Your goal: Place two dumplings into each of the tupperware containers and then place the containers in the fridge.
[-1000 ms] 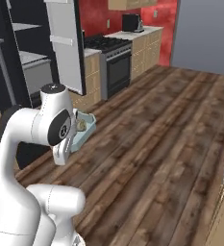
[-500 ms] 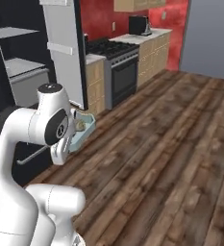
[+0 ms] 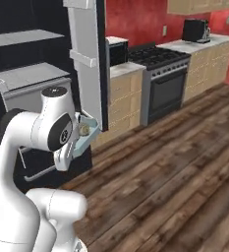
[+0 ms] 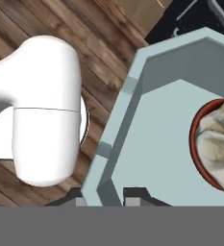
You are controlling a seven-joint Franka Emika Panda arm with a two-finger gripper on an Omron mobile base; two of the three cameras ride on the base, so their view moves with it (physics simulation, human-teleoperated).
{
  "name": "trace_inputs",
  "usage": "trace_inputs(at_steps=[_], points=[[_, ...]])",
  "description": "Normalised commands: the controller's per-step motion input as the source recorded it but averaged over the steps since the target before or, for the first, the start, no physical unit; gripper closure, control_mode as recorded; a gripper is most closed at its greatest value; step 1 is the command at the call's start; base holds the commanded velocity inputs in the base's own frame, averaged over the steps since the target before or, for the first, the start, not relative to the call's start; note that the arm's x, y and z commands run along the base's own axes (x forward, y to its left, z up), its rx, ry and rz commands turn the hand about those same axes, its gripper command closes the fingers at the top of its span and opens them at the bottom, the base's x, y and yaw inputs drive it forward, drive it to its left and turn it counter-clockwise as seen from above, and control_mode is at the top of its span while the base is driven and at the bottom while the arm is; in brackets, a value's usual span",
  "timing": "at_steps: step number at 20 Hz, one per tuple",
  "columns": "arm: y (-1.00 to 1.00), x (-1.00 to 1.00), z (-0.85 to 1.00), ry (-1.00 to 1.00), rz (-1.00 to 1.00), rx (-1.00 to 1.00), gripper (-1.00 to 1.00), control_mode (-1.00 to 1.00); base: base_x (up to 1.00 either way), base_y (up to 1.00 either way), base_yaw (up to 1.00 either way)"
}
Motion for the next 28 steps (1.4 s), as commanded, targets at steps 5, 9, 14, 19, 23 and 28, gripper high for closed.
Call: trace_inputs(at_steps=[5,9,14,19,23,28], points=[[0.00,0.00,0.00,0.00,0.00,0.00,1.00,1.00,1.00,-0.10,0.61],[0.00,0.00,0.00,0.00,0.00,0.00,1.00,1.00,1.00,-0.13,0.63],[0.00,0.00,0.00,0.00,0.00,0.00,1.00,1.00,1.00,-0.20,0.63],[0.00,0.00,0.00,0.00,0.00,0.00,1.00,1.00,0.69,-0.48,0.54],[0.00,0.00,0.00,0.00,0.00,0.00,1.00,1.00,0.15,-0.55,0.43],[0.00,0.00,0.00,0.00,0.00,0.00,1.00,1.00,0.13,-0.03,0.23]])
